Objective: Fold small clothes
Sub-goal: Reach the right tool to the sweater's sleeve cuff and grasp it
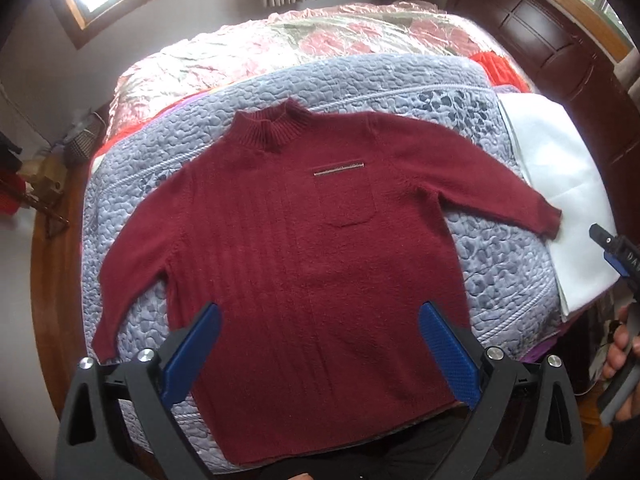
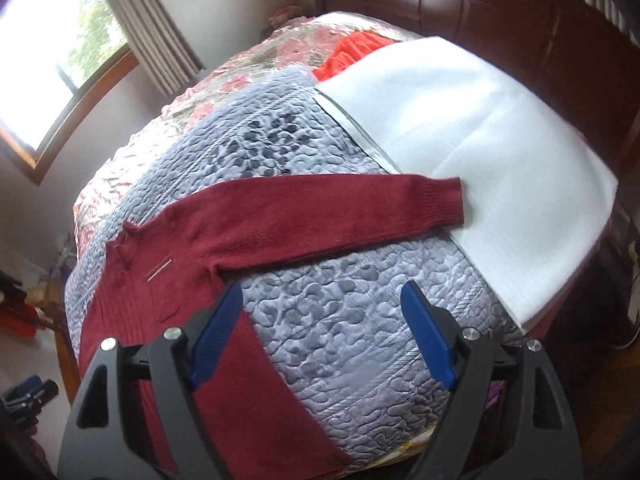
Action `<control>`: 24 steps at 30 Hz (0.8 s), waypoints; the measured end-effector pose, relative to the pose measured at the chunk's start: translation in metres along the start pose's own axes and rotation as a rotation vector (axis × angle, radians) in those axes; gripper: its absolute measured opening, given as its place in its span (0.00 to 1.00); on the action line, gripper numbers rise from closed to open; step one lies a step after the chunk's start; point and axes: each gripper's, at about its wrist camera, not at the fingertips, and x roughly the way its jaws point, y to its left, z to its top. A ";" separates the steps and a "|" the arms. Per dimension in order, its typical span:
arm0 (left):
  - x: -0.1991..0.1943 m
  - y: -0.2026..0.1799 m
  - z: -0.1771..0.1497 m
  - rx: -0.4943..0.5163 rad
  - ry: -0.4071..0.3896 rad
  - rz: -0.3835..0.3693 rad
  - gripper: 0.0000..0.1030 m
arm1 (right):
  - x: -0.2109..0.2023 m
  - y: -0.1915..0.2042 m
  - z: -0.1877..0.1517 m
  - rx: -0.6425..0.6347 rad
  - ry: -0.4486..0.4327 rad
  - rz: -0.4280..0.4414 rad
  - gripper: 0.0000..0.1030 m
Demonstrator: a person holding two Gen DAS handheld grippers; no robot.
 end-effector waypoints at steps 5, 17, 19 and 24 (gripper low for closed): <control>0.048 -0.010 0.012 0.000 0.102 -0.021 0.96 | 0.064 -0.100 0.015 0.320 0.040 0.091 0.57; 0.128 -0.050 0.044 -0.008 0.202 -0.111 0.96 | 0.205 -0.226 -0.003 0.976 0.010 0.381 0.54; 0.131 -0.053 0.049 -0.005 0.184 -0.106 0.96 | 0.215 -0.228 0.000 0.994 -0.006 0.392 0.54; 0.136 -0.055 0.057 0.011 0.160 -0.114 0.96 | 0.234 -0.228 0.010 0.982 -0.036 0.417 0.48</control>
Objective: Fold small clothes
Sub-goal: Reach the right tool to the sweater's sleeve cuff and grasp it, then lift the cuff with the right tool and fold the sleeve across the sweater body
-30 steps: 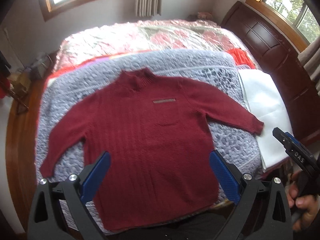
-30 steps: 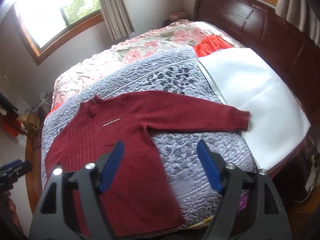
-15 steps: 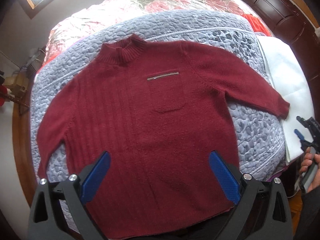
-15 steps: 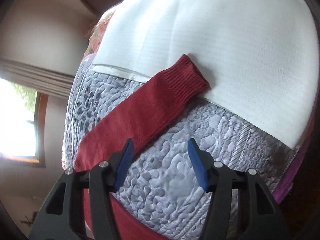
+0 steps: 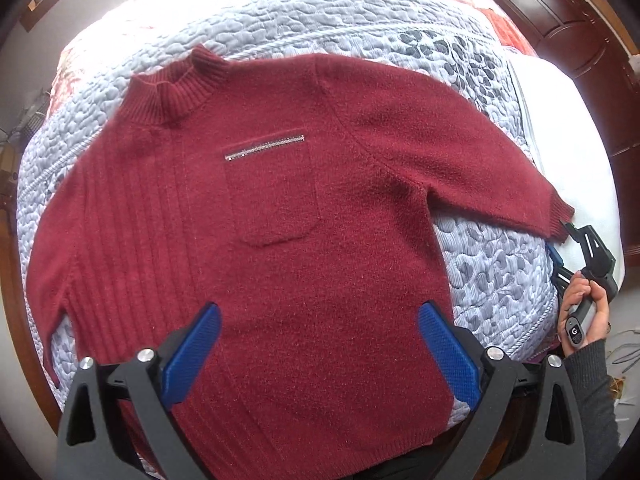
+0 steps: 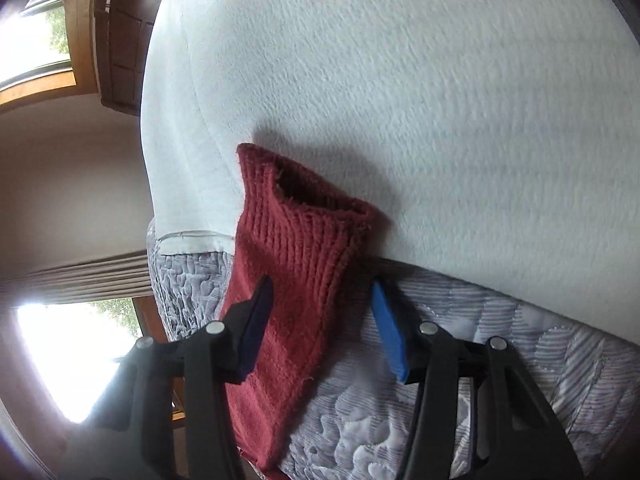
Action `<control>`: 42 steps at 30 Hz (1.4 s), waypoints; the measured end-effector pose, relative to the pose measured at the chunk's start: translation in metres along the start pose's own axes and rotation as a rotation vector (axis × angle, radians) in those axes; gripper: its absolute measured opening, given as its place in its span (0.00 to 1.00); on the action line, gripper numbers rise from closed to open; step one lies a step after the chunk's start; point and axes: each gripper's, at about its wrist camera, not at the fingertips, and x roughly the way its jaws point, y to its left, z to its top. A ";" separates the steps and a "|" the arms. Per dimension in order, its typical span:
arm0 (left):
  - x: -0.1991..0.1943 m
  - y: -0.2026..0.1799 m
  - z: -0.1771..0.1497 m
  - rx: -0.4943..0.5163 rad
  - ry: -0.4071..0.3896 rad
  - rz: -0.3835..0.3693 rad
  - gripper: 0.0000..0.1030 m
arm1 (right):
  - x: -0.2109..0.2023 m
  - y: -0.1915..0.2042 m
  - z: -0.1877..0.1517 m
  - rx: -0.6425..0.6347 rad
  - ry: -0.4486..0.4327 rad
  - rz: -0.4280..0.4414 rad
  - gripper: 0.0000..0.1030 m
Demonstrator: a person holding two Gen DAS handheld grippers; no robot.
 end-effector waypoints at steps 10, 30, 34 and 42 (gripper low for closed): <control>0.012 0.015 0.004 -0.048 0.008 -0.033 0.96 | 0.004 -0.002 0.004 -0.015 -0.007 0.000 0.22; 0.007 0.044 -0.018 -0.109 0.026 -0.040 0.95 | -0.021 0.050 -0.003 -0.160 -0.006 0.039 0.10; -0.004 0.059 -0.021 -0.161 0.011 -0.068 0.95 | -0.039 0.119 -0.024 -0.388 -0.038 0.002 0.10; -0.040 0.099 -0.032 -0.223 -0.092 -0.107 0.96 | -0.044 0.247 -0.123 -0.854 -0.067 -0.032 0.09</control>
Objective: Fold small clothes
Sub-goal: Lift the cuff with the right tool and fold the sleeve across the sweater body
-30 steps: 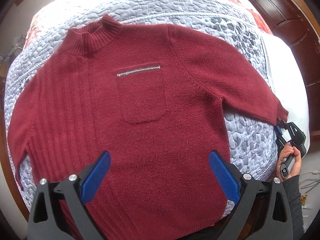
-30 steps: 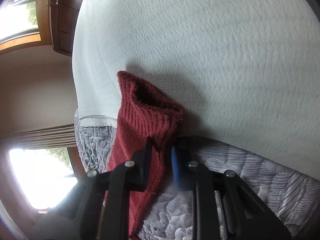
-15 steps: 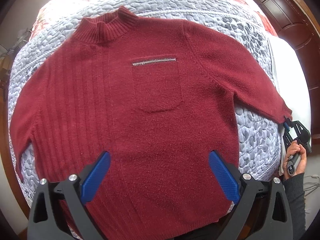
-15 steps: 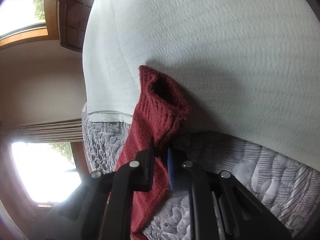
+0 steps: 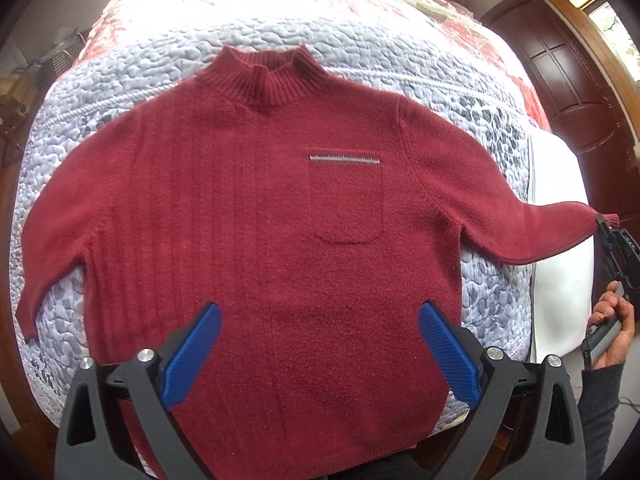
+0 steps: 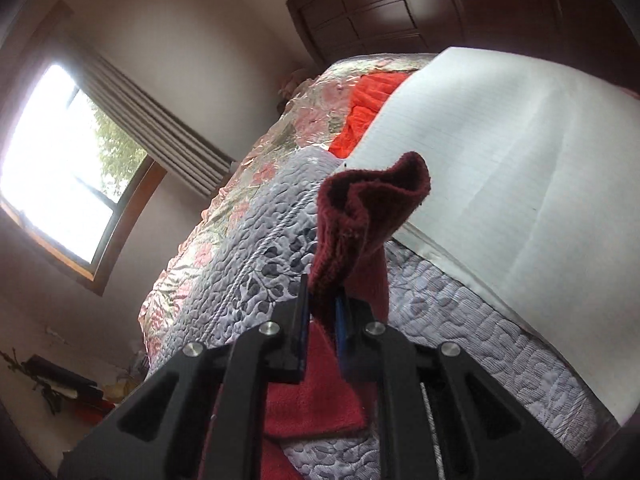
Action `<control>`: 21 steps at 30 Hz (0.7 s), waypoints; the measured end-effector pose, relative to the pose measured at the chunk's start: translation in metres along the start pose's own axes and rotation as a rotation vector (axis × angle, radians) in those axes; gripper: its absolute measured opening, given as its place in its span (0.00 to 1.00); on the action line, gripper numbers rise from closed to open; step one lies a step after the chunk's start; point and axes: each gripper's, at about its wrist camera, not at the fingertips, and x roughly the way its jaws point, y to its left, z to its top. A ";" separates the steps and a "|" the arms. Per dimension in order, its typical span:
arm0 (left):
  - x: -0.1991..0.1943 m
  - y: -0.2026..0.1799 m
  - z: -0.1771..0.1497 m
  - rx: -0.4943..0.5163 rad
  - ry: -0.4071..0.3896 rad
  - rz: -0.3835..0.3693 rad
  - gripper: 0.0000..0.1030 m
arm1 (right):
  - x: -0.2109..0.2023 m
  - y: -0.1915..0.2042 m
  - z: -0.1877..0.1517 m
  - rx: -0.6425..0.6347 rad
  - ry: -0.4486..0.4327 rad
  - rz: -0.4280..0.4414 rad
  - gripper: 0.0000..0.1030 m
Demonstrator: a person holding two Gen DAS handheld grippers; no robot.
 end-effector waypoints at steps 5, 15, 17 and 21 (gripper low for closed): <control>-0.020 0.032 -0.004 -0.056 -0.077 -0.052 0.96 | 0.011 0.099 -0.021 -0.257 0.013 -0.005 0.09; -0.018 0.091 0.001 -0.186 -0.085 -0.176 0.96 | 0.067 0.234 -0.125 -0.650 0.121 -0.005 0.09; -0.014 0.101 0.006 -0.220 -0.066 -0.244 0.96 | 0.084 0.247 -0.152 -0.726 0.147 -0.014 0.09; -0.010 0.109 0.017 -0.195 -0.077 -0.243 0.96 | 0.118 0.262 -0.209 -0.853 0.220 -0.034 0.09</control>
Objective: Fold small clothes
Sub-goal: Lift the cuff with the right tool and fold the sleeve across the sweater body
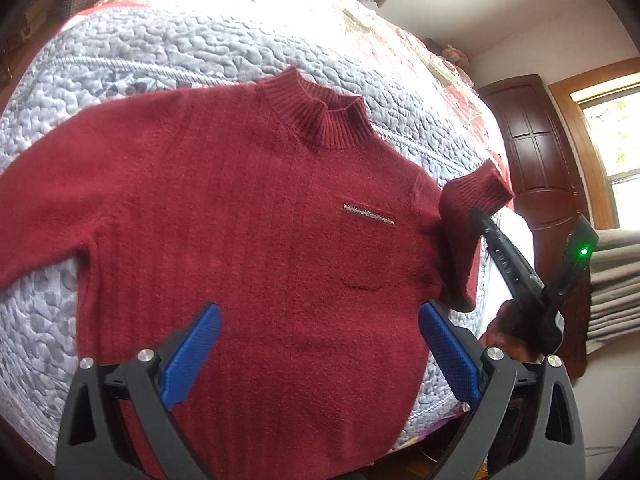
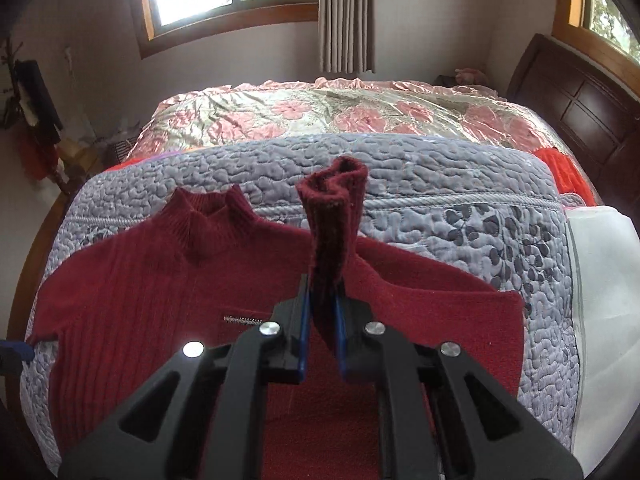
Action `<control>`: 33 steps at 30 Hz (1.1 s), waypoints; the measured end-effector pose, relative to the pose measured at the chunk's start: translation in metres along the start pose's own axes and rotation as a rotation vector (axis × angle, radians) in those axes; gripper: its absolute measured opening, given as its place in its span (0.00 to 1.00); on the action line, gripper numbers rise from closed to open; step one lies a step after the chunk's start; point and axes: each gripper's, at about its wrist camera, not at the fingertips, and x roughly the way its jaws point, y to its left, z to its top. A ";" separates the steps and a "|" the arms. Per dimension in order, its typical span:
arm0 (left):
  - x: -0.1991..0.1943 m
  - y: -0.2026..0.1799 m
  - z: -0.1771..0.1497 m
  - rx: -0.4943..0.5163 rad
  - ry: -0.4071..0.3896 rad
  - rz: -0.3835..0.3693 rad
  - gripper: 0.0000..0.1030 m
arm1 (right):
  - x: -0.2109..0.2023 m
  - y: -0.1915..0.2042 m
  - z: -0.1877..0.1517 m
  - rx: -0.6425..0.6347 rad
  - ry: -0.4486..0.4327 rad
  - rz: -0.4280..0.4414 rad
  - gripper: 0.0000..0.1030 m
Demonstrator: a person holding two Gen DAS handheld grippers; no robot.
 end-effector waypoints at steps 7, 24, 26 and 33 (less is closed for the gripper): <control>0.029 0.002 0.019 -0.040 0.011 -0.053 0.96 | 0.060 0.056 -0.043 -0.201 0.116 -0.029 0.09; 0.171 -0.008 0.067 -0.213 0.295 -0.307 0.96 | 0.025 0.041 -0.091 -0.214 0.169 0.041 0.30; 0.190 -0.008 0.068 -0.271 0.326 -0.307 0.96 | 0.009 0.036 -0.104 -0.194 0.189 0.054 0.30; 0.215 -0.017 0.072 -0.348 0.318 -0.313 0.95 | -0.024 0.024 -0.138 -0.099 0.261 0.097 0.32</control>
